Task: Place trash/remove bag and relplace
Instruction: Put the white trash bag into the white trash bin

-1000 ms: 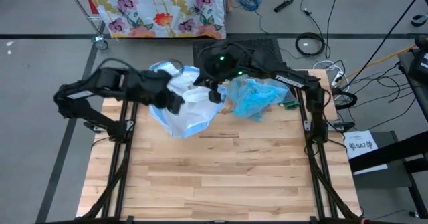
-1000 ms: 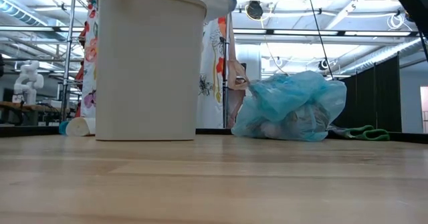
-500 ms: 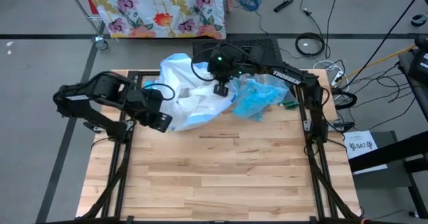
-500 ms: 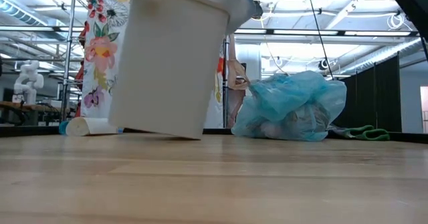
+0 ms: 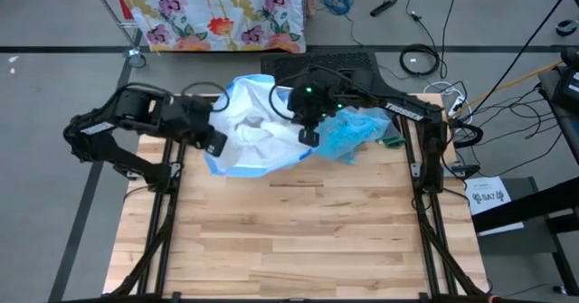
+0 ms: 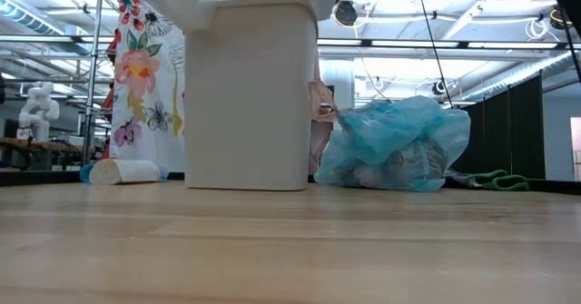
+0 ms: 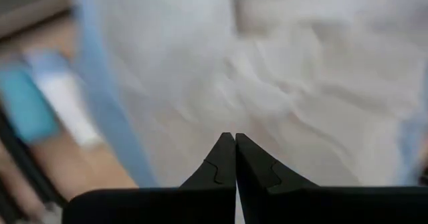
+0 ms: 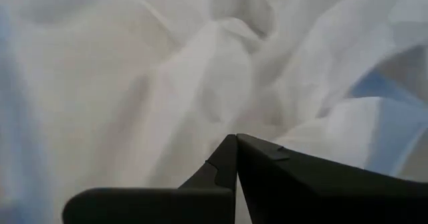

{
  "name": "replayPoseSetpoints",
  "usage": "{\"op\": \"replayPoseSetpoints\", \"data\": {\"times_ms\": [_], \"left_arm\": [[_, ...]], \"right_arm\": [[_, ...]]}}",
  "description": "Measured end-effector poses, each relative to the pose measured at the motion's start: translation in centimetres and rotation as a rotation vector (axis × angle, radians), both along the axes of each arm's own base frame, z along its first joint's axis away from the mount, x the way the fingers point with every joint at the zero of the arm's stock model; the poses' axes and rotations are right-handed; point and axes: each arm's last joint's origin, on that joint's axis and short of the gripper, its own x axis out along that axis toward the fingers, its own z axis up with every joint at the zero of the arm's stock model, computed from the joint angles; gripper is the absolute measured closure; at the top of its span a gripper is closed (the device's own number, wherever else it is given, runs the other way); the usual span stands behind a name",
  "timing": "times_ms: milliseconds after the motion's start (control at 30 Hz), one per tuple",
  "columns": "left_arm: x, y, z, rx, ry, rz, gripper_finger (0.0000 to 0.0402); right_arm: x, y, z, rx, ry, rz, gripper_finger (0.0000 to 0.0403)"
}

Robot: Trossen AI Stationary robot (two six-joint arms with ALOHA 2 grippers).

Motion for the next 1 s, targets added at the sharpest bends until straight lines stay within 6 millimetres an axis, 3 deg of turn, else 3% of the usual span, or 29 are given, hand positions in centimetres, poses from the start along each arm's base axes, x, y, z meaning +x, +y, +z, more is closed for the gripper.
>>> {"op": "replayPoseSetpoints", "data": {"times_ms": [300, 467, 600, 800, 1000], "left_arm": [[-0.6, 3.8, 0.2, 0.367, 0.168, 0.032, 0.0402], [-0.1, 5.9, -0.4, 0.414, 0.295, -0.022, 0.0402], [0.2, 7.5, -0.7, 0.433, 0.37, -0.086, 0.0402], [0.5, 10.3, 0.0, 0.449, 0.229, -0.211, 0.0402], [-1.8, 14.1, -0.2, 0.382, 0.129, -0.22, 0.0402]], "right_arm": [[-1.5, 1.1, 1.8, 0.159, -0.074, -0.01, 0.0403], [-1.8, 1.4, 2.7, 0.211, -0.122, -0.078, 0.0403], [-2.1, 1.9, 3.6, 0.153, -0.187, -0.201, 0.0403], [-2.7, 2.0, 4.3, 0.095, -0.229, -0.38, 0.0403], [-2.8, 1.7, 4.3, 0.105, -0.235, -0.406, 0.0403]]}}
